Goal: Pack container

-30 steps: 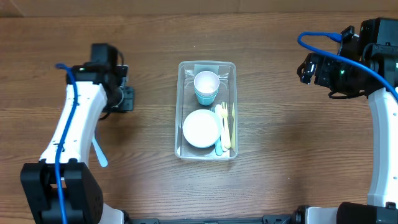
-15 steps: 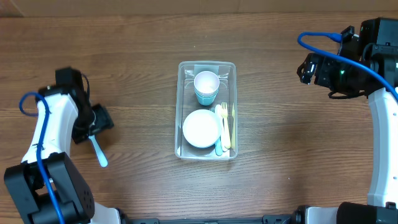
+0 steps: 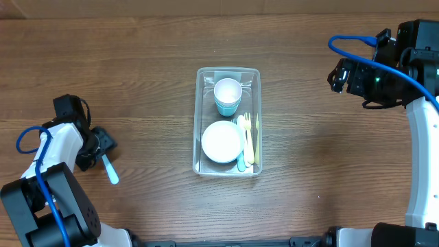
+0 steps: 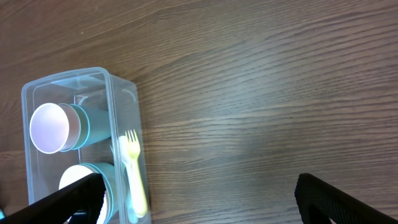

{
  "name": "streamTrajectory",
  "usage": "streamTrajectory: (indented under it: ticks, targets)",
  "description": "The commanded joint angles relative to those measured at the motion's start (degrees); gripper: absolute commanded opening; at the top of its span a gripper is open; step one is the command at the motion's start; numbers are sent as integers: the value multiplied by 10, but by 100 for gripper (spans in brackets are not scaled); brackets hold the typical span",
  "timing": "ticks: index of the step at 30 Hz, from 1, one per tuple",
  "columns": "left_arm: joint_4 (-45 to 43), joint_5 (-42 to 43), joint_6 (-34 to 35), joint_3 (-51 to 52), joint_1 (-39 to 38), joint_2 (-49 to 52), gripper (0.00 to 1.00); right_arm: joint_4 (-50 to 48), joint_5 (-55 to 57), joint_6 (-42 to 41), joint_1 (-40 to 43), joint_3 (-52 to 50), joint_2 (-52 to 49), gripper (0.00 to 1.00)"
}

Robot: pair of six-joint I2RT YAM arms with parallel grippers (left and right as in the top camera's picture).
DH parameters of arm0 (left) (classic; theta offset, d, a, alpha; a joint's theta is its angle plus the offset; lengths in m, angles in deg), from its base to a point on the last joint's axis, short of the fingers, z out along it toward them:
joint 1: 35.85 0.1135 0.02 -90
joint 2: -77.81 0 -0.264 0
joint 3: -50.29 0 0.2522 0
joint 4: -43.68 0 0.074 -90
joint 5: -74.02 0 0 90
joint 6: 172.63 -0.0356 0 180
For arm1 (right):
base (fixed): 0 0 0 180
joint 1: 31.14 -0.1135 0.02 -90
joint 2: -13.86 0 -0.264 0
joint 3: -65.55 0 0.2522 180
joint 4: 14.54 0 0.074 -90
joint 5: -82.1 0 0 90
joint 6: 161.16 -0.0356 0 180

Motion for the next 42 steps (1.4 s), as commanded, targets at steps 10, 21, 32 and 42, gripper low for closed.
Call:
streamTrajectory:
  ticks: [10, 21, 32, 42]
  targets:
    - [-102, -6, -16, 38, 0, 1, 64, -3, 2, -1, 2, 12, 3, 100]
    - [-118, 17, -16, 49, 0, 1, 33, -3, 2, -1, 2, 12, 3, 100]
    - [-122, 28, -46, 43, 0, 1, 20, -3, 2, -1, 2, 12, 3, 100]
    - [2, 79, -46, -75, -7, 1, 25, -3, 2, -1, 2, 12, 3, 100]
